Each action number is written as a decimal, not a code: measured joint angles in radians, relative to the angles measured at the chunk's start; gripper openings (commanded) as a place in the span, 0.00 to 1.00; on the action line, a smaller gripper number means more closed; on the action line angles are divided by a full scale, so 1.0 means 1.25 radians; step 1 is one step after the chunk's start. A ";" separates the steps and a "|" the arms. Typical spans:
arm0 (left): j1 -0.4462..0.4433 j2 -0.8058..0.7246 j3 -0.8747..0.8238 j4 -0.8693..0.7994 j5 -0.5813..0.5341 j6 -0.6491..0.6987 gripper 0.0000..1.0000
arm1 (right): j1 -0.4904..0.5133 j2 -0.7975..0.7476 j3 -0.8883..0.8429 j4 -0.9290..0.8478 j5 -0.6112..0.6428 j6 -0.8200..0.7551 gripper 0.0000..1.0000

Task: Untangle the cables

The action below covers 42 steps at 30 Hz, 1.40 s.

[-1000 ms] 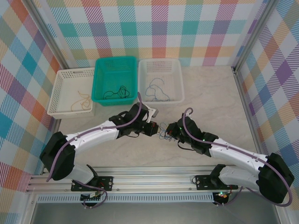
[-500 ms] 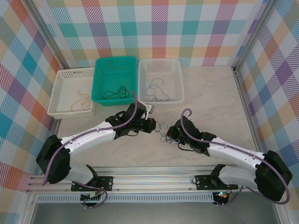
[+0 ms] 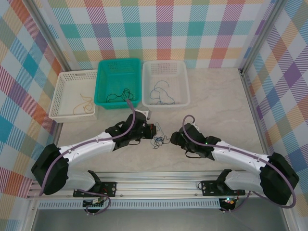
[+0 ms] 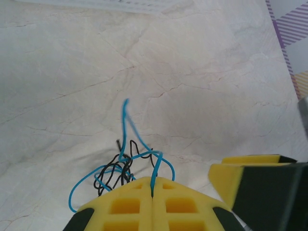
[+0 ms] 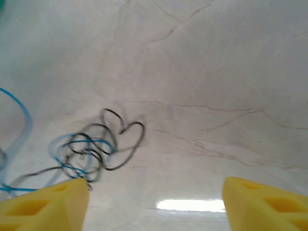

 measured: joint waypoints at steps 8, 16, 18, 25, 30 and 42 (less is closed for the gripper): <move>0.000 -0.027 -0.037 0.063 0.009 -0.008 0.00 | 0.000 0.043 0.065 -0.028 -0.023 -0.237 1.00; 0.000 -0.080 -0.070 0.108 0.042 0.030 0.00 | -0.042 -0.050 0.024 0.124 -0.153 -0.377 0.85; 0.000 -0.085 -0.071 0.116 0.049 0.032 0.00 | -0.064 -0.050 0.020 0.156 -0.203 -0.377 0.76; 0.000 -0.087 -0.075 0.150 0.067 0.031 0.00 | -0.077 0.036 0.020 0.232 -0.272 -0.316 0.64; 0.000 -0.087 -0.087 0.170 0.073 0.025 0.00 | -0.077 0.102 0.020 0.284 -0.272 -0.265 0.54; 0.000 -0.086 -0.094 0.173 0.076 0.025 0.00 | -0.077 0.194 0.024 0.378 -0.193 -0.175 0.28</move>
